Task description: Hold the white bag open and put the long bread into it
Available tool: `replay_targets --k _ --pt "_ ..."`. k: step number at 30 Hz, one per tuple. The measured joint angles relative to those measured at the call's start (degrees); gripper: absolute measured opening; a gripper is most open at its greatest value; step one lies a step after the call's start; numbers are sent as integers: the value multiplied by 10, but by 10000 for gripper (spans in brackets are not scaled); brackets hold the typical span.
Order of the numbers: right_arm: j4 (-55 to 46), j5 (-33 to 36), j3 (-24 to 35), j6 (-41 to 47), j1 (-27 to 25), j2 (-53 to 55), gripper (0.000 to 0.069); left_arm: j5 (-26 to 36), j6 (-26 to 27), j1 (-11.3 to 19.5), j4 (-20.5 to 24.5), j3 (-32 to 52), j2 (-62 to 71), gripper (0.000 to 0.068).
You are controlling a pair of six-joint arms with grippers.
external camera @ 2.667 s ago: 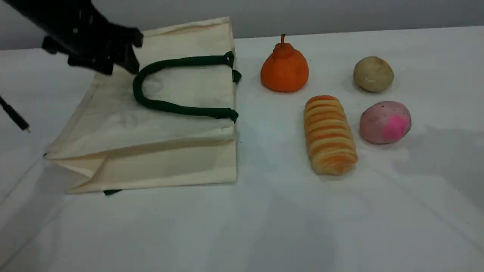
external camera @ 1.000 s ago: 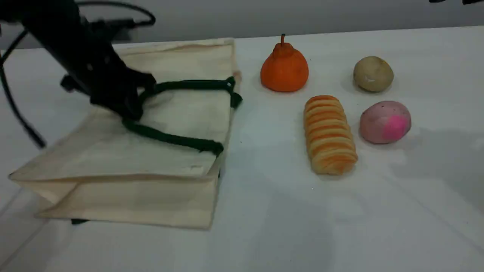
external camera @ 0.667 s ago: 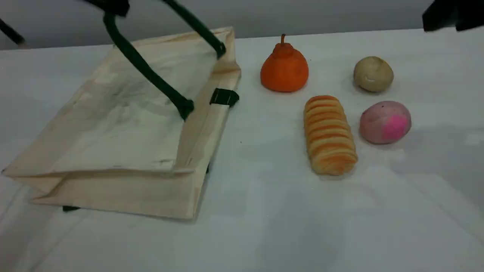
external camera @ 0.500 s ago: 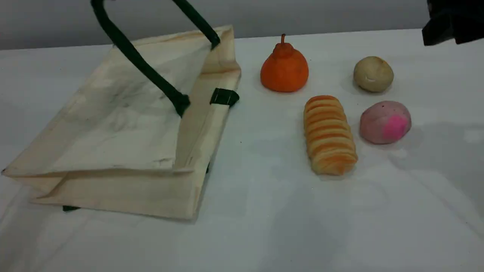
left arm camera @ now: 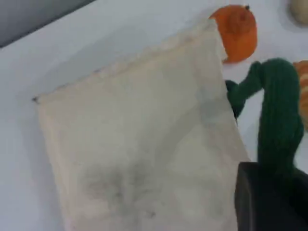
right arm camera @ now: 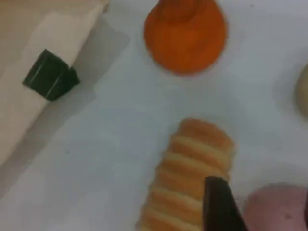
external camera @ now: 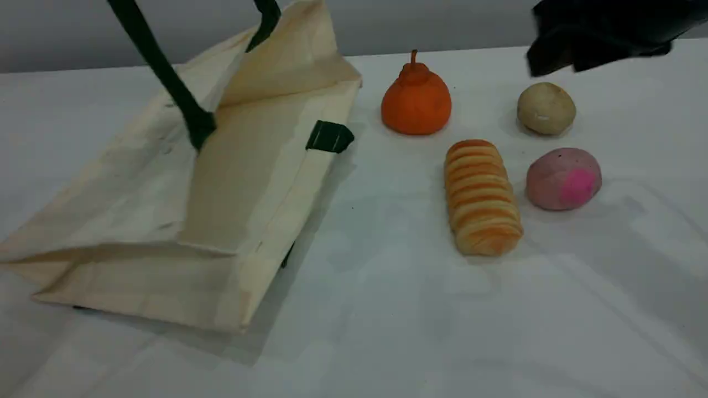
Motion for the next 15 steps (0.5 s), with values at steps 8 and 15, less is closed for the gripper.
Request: replay_targets --k 8,15 --pt "10 -9 -12 -2 6 42 337 67 1 -13 -13 -52 -20 94" --pt "10 6 -35 -8 6 78 337 90 1 -41 2 -69 -20 94"
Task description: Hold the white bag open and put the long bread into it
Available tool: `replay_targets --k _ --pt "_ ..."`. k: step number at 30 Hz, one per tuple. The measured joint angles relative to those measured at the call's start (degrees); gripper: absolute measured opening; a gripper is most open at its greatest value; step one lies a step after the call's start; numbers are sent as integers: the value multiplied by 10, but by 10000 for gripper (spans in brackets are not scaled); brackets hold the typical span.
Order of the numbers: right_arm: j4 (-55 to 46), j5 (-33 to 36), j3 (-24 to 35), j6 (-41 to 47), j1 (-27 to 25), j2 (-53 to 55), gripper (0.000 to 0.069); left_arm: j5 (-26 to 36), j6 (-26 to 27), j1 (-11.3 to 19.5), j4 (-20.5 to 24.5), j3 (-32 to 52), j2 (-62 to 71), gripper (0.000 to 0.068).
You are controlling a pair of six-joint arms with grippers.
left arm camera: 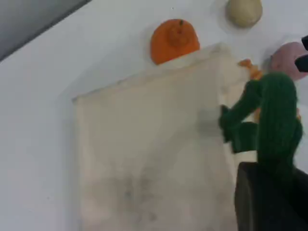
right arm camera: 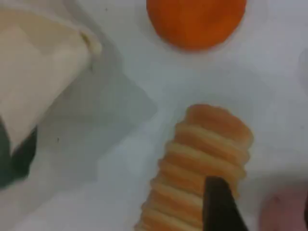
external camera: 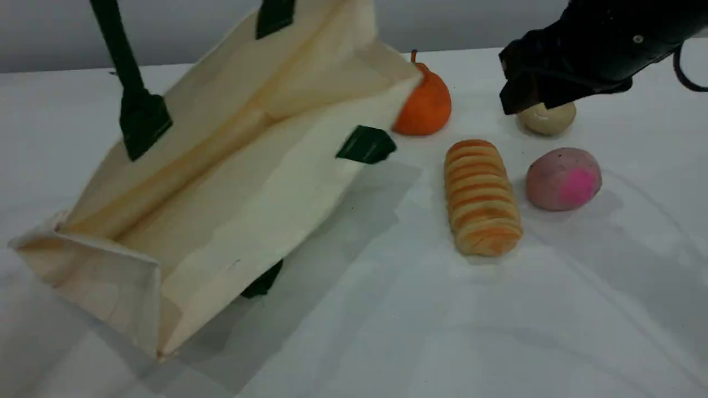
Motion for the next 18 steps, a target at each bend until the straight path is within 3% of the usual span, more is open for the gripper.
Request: replay_targets --k 18 --pt "1 31 -59 -10 12 108 337 20 -15 1 24 -34 1 94"
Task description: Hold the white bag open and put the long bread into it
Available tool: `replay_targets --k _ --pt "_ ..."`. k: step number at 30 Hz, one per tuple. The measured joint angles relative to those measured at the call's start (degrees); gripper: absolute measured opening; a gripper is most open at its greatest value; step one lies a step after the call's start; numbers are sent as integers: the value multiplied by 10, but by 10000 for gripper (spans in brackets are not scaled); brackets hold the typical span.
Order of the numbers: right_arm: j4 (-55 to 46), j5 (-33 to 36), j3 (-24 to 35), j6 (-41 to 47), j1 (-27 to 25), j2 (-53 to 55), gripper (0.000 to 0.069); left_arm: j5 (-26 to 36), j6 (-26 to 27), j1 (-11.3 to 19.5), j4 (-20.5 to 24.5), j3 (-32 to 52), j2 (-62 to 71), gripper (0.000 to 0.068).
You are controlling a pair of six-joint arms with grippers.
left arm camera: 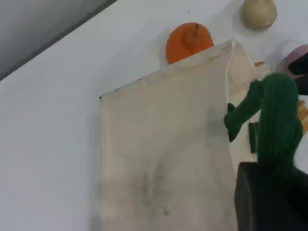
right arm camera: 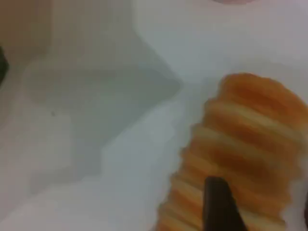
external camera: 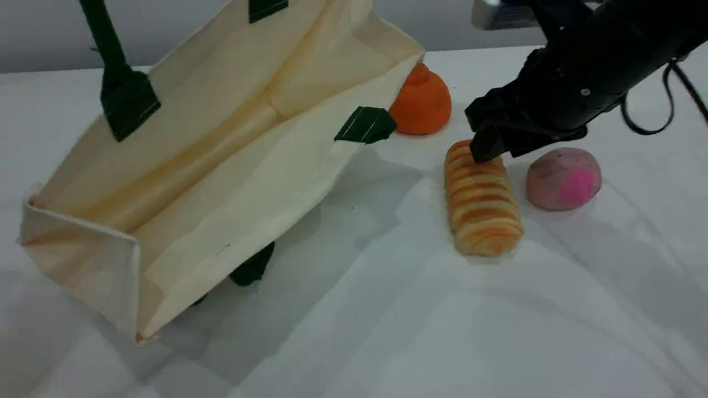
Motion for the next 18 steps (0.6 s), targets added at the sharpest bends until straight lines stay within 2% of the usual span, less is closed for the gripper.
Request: replay_targets --k 13,18 --pt "2 -12 -51 -1 4 86 337 0 -1 0 -3 0 0 94" --pt "9 9 -66 -1 4 112 335 0 -1 0 -3 0 0 94"
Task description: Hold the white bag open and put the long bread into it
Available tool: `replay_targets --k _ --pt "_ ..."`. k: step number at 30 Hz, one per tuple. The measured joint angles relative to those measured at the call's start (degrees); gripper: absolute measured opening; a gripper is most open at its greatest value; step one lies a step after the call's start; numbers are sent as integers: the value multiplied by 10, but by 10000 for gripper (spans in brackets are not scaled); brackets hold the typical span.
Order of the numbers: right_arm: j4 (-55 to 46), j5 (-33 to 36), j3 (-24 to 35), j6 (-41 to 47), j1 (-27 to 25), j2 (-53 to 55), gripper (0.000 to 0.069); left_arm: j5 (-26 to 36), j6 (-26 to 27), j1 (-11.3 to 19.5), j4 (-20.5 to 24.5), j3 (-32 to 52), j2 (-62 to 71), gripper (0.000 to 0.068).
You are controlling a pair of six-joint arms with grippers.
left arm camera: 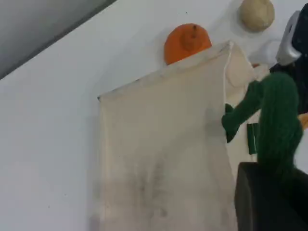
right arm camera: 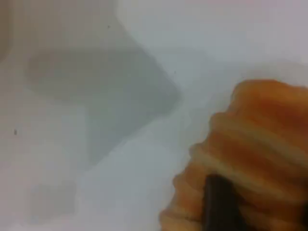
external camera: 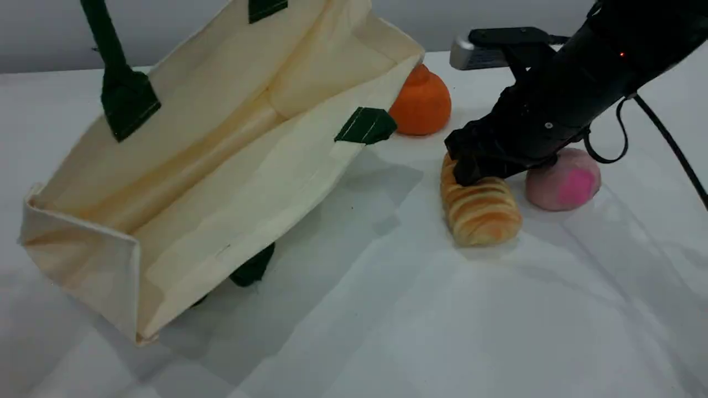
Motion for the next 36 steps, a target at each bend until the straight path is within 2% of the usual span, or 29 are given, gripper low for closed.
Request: replay_targets --k 4,8,10,13,18,23,29,34,36 --pt "4 7 -3 -8 0 4 294 0 0 0 -1 0 0 94" --pt "15 15 -4 -35 0 6 155 0 0 0 -1 0 0 94" --pt "15 16 -4 -39 1 6 118 0 0 0 -2 0 0 94" --pt "15 19 -4 -40 1 4 102 0 0 0 -2 0 0 94" --pt "1 69 -1 -39 2 -22 84 0 0 0 -2 0 0 94" --pt "-19 58 -2 -33 0 -71 71 0 -1 0 -1 0 0 94" --pt "-107 62 -3 56 -39 -113 66 0 -1 0 13 0 0 94" --pt "-190 123 -3 136 -88 -153 62 -1 0 0 12 0 1 94" --pt "-212 153 -3 146 -92 -173 61 -5 0 0 11 0 4 94"
